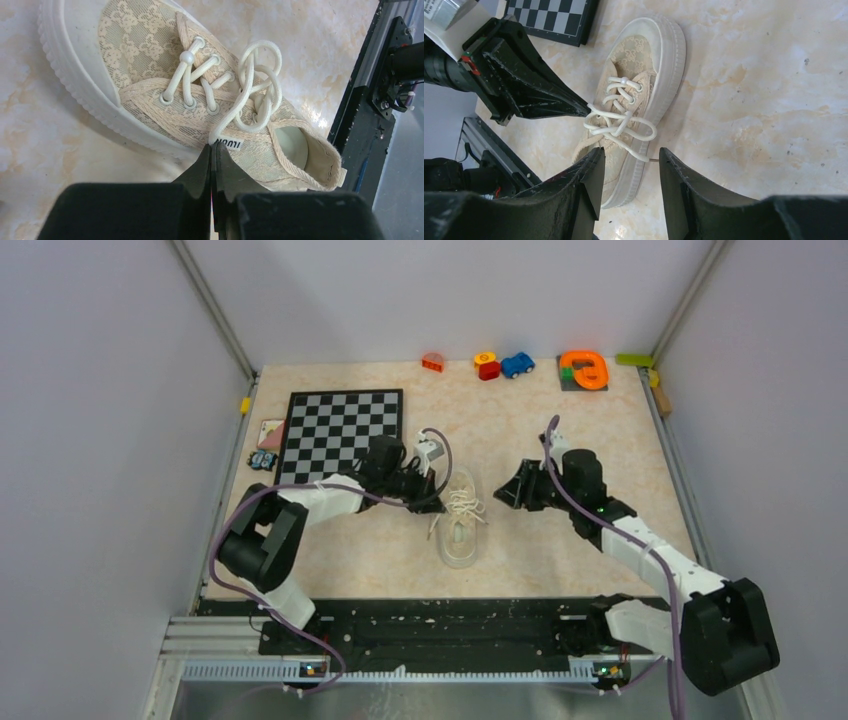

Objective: Tie the shoes
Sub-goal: Tie the shoelace on the shoe.

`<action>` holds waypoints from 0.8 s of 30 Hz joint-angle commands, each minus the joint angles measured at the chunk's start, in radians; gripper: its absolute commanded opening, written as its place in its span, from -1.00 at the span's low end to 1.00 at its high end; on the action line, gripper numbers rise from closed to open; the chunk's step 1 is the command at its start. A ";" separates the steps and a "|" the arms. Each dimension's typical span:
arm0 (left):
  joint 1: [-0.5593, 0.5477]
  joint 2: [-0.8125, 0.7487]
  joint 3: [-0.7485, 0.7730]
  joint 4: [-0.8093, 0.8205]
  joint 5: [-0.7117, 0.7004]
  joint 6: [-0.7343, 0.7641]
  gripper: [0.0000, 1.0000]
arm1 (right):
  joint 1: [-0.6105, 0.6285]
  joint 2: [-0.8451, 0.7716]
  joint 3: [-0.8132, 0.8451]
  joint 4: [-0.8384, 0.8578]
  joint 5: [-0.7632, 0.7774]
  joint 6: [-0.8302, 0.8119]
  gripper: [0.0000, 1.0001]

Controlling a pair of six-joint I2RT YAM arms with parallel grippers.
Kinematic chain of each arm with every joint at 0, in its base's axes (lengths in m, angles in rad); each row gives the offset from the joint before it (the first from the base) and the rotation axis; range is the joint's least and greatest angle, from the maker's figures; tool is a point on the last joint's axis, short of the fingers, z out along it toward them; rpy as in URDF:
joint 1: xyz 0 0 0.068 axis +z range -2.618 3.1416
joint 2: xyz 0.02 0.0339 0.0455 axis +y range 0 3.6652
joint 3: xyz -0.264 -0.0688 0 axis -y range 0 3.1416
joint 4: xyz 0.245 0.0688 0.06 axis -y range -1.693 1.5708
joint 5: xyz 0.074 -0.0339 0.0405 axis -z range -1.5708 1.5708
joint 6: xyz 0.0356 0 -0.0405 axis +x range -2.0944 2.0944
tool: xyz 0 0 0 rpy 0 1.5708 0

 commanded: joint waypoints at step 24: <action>-0.021 -0.028 0.272 -0.240 -0.311 0.010 0.03 | 0.029 0.156 0.044 0.125 -0.010 -0.033 -0.23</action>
